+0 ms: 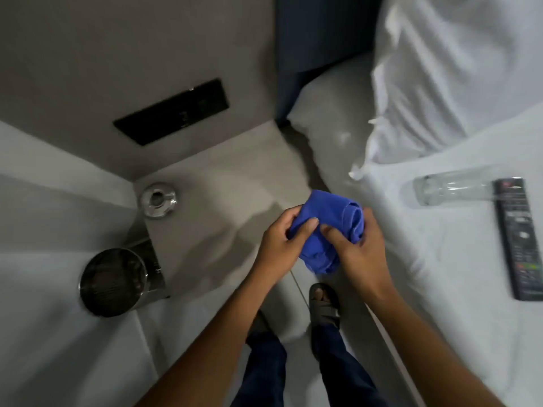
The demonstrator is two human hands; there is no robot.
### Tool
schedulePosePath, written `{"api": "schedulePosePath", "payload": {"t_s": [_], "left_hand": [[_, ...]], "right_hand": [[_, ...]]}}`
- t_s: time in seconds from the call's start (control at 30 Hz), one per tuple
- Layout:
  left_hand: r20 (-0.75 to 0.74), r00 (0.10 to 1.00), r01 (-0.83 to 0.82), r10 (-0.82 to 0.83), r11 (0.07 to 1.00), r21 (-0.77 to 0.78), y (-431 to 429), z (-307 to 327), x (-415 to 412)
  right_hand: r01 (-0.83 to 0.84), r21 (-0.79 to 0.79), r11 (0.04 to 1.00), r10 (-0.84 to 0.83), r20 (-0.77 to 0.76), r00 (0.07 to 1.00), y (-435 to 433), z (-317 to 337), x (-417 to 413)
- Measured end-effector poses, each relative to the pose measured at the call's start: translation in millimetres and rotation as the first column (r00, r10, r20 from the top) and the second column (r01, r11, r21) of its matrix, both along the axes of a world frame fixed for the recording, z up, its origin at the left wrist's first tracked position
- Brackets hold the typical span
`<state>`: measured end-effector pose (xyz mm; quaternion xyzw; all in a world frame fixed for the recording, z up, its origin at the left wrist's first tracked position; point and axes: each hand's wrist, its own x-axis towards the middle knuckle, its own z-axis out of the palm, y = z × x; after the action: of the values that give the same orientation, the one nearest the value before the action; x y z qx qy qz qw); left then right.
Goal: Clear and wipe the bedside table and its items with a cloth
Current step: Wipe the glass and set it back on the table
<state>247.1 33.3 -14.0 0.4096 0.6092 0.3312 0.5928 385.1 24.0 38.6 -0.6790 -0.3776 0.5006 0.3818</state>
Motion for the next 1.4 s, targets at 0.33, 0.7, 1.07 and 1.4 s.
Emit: {"api": "schedulePosePath", "payload": {"t_s": [0.33, 0.7, 1.07, 1.4], "left_hand": [[-0.637, 0.746, 0.556, -0.196, 0.709, 0.433, 49, 46, 195], [-0.567, 0.753, 0.453, -0.335, 0.888, 0.076, 89, 56, 236], [0.354, 0.93, 0.03, 0.101, 0.938, -0.347, 17, 75, 116], [0.316, 0.766, -0.448, 0.56, 0.817, -0.363, -4, 69, -12]], "right_hand": [[0.577, 0.098, 0.811, -0.584, 0.192, 0.789, -18, 25, 162], [0.543, 0.034, 0.839, -0.541, 0.159, 0.826, -44, 18, 202], [0.054, 0.159, 0.986, -0.046, -0.048, 0.998, 1, 42, 111], [-0.423, 0.182, 0.888, 0.423, 0.042, 0.905, -25, 38, 16]]}}
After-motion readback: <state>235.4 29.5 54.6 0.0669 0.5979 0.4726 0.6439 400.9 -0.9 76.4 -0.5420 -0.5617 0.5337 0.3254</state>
